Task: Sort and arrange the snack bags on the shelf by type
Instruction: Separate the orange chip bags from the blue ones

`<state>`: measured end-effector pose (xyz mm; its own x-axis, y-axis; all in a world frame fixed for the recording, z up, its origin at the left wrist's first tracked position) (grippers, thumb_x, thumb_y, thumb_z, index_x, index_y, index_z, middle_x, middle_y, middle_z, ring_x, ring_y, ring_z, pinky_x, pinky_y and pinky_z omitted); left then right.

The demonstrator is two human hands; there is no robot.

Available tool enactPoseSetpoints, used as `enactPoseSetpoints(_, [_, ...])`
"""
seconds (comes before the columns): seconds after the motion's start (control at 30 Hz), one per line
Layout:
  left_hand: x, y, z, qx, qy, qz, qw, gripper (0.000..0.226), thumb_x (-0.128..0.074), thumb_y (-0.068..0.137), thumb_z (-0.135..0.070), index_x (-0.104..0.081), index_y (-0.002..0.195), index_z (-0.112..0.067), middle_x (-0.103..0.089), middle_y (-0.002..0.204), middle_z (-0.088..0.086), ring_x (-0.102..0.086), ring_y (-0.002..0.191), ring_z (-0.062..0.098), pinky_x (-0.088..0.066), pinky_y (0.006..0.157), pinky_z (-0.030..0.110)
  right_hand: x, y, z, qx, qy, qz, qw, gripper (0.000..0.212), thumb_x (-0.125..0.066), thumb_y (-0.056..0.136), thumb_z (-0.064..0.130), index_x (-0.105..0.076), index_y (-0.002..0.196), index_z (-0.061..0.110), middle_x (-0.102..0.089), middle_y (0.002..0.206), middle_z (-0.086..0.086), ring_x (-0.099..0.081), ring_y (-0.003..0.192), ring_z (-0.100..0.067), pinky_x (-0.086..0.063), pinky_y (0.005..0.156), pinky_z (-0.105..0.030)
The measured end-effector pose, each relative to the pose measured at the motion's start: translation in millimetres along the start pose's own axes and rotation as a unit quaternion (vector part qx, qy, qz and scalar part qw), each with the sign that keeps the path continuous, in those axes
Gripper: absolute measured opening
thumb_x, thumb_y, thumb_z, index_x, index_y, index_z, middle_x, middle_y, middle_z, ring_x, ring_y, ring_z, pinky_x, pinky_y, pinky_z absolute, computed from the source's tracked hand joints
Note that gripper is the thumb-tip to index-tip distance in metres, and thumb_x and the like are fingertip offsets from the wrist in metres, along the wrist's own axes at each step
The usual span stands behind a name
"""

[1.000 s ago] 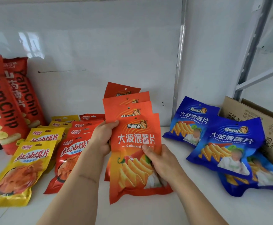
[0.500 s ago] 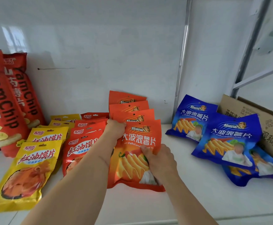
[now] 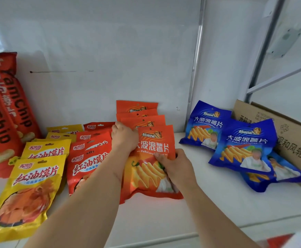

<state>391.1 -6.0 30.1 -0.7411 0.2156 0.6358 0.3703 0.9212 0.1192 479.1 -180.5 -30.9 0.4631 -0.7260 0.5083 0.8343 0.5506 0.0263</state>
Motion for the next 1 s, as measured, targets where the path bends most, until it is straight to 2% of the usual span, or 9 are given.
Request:
enactPoseSetpoints(0.1, [7.0,-13.3,-4.8,-0.074,0.058,-0.030,0.995,0.075,-0.051,0.101,-0.037,-0.018,0.155,0.002,-0.020,0.163,0.021,-0.020,0.150,0.037,-0.021,0.122,0.045,4.1,-1.3,2.9,0.020,0.017,-0.007,1.000,0.060,-0.068,0.077,0.068,-0.046,0.117,0.029,-0.066,0.119,0.007,-0.063,0.096,-0.012,-0.054,0.089,-0.035])
enactPoseSetpoints(0.17, [10.4,-22.3,-9.2,-0.122,0.100,-0.045,0.987,0.067,-0.048,0.102,-0.036,-0.025,0.153,0.000,-0.023,0.162,0.018,-0.020,0.150,0.036,-0.023,0.121,0.046,6.9,-3.2,2.9,0.033,0.025,-0.016,0.999,0.058,-0.068,0.077,0.066,-0.046,0.117,0.031,-0.066,0.119,0.008,-0.065,0.098,-0.011,-0.055,0.089,-0.035])
enactPoseSetpoints(0.3, [10.8,-35.9,-15.0,-0.187,0.160,-0.071,0.967,0.054,-0.045,0.103,-0.034,-0.040,0.148,-0.005,-0.037,0.157,0.013,-0.030,0.145,0.035,-0.032,0.114,0.048,13.3,-9.2,1.4,0.040,0.022,-0.027,0.999,0.072,-0.064,0.081,0.065,-0.045,0.136,0.022,-0.062,0.130,0.004,-0.064,0.097,-0.009,-0.052,0.088,-0.032])
enactPoseSetpoints(0.43, [4.1,-49.0,-17.8,-0.226,0.184,-0.103,0.951,0.045,-0.046,0.102,-0.031,-0.051,0.140,-0.006,-0.045,0.151,0.013,-0.037,0.141,0.035,-0.034,0.111,0.048,22.7,-14.3,-6.4,0.037,-0.002,-0.053,0.998,0.075,-0.057,0.087,0.065,-0.043,0.143,0.018,-0.053,0.144,-0.001,-0.055,0.125,-0.020,-0.045,0.095,-0.034])
enactPoseSetpoints(0.53, [-0.6,-59.2,-28.2,-0.261,0.185,-0.132,0.938,0.039,-0.050,0.100,-0.026,-0.060,0.131,-0.005,-0.056,0.141,0.015,-0.046,0.133,0.037,-0.038,0.106,0.050,36.2,-18.4,-10.6,0.055,-0.020,-0.081,0.995,0.063,-0.053,0.092,0.060,-0.048,0.140,0.018,-0.054,0.143,0.001,-0.052,0.129,-0.017,-0.044,0.103,-0.037])
enactPoseSetpoints(0.7, [-29.6,-82.7,-61.2,-0.362,0.179,-0.150,0.903,0.024,-0.059,0.088,-0.015,-0.074,0.103,-0.003,-0.072,0.107,0.016,-0.065,0.107,0.040,-0.052,0.086,0.049,73.6,-15.8,-20.9,0.085,-0.134,-0.115,0.981,0.041,-0.052,0.098,0.044,-0.059,0.129,0.019,-0.061,0.131,0.001,-0.055,0.122,-0.017,-0.048,0.095,-0.036])
enactPoseSetpoints(0.8, [-55.9,-101.5,-82.8,-0.414,0.172,-0.143,0.882,0.028,-0.052,0.086,-0.019,-0.075,0.093,-0.006,-0.073,0.096,0.012,-0.068,0.094,0.038,-0.055,0.077,0.045,101.4,-14.5,-27.8,0.097,-0.181,-0.141,0.968,0.033,-0.051,0.099,0.040,-0.064,0.120,0.018,-0.065,0.121,-0.003,-0.059,0.112,-0.022,-0.048,0.083,-0.034])
enactPoseSetpoints(0.9, [-85.1,-118.0,-105.1,-0.433,0.156,-0.126,0.879,0.031,-0.047,0.089,-0.022,-0.074,0.091,-0.007,-0.073,0.094,0.012,-0.068,0.092,0.037,-0.054,0.076,0.044,136.8,-13.3,-33.6,0.114,-0.186,-0.178,0.960,0.027,-0.053,0.098,0.036,-0.066,0.113,0.018,-0.066,0.112,-0.003,-0.060,0.104,-0.023,-0.050,0.082,-0.037])
enactPoseSetpoints(1.0, [-114.4,-126.3,-125.5,-0.405,0.144,-0.062,0.901,0.023,-0.054,0.097,-0.019,-0.070,0.109,-0.007,-0.069,0.112,0.012,-0.062,0.108,0.035,-0.047,0.088,0.044,175.9,-6.8,-46.3,0.110,-0.180,-0.224,0.952,0.026,-0.054,0.098,0.036,-0.066,0.113,0.019,-0.065,0.112,-0.001,-0.059,0.106,-0.021,-0.048,0.087,-0.036])
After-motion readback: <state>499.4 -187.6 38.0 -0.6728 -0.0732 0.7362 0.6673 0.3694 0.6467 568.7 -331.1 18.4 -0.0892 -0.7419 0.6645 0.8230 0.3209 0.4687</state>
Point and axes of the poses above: each hand's wrist, its own y-axis towards the middle knuckle, its own x-axis out of the back of the hand, z = x × y, the point moved 4 cm from there along y, towards the middle knuckle
